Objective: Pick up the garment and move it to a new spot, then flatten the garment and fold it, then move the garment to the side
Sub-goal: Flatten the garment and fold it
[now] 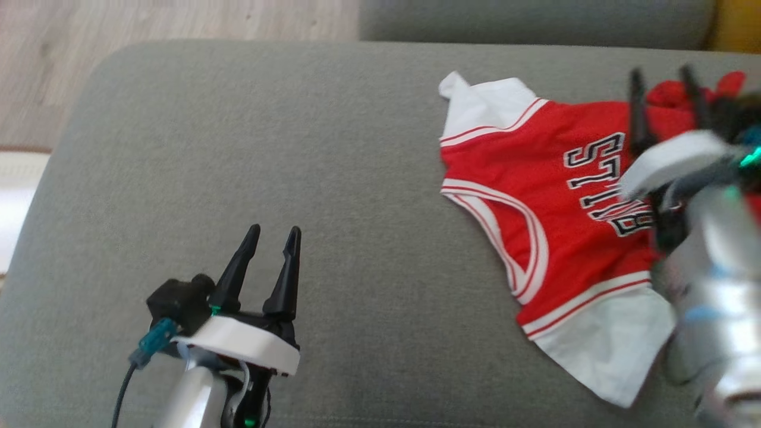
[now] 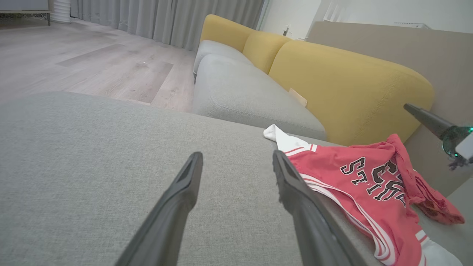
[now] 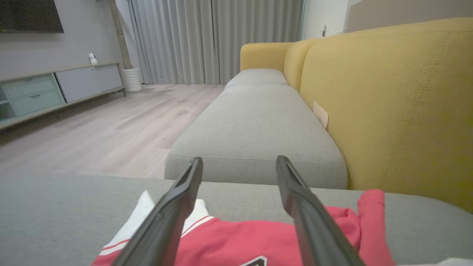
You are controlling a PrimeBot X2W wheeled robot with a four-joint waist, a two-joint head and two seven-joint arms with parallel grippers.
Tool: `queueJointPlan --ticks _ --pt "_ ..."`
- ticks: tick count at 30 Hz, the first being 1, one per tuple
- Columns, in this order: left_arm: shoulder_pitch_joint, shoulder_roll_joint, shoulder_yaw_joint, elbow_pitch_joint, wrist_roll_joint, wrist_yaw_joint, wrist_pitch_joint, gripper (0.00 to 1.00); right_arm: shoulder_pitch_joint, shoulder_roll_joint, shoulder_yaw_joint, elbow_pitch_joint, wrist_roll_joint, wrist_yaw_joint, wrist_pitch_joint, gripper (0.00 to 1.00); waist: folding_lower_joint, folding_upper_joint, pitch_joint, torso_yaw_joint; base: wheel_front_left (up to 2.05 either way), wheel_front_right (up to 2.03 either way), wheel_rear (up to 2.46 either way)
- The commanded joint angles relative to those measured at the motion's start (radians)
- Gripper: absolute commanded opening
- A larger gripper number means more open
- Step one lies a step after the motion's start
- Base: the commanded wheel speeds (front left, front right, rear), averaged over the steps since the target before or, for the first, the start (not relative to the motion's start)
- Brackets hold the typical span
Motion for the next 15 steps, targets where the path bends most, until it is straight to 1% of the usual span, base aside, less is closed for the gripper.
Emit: queueJointPlan --ticks 1,5,9,12,15 --pt "-0.021 0.004 0.042 -0.038 -0.001 0.002 -0.008 1.00 0.027 0.018 0.021 -0.053 0.012 -0.001 -0.011 1.00 0.0000 0.0000 -0.025 -0.030 0.00 0.00 0.00" --pt "-0.009 0.004 0.049 -0.044 -0.005 0.007 -0.008 1.00 0.200 0.074 0.062 -0.230 0.057 -0.001 -0.011 1.00 0.0000 0.0000 -0.049 -0.073 0.00 0.00 0.00" --pt "-0.001 0.004 0.054 -0.051 -0.009 0.013 -0.008 1.00 0.362 0.106 0.089 -0.391 0.092 -0.001 -0.011 1.00 0.0000 0.0000 -0.063 -0.111 0.00 0.00 0.00" --pt "0.004 0.004 0.059 -0.057 -0.017 0.018 -0.008 1.00 0.462 0.122 0.089 -0.485 0.109 -0.001 -0.011 1.00 0.0000 0.0000 -0.070 -0.136 0.00 0.00 0.00" --pt "0.008 0.004 0.064 -0.061 -0.023 0.024 -0.008 1.00 0.531 0.130 0.093 -0.545 0.115 -0.001 -0.011 1.00 0.0000 0.0000 -0.072 -0.160 0.00 0.00 0.00"
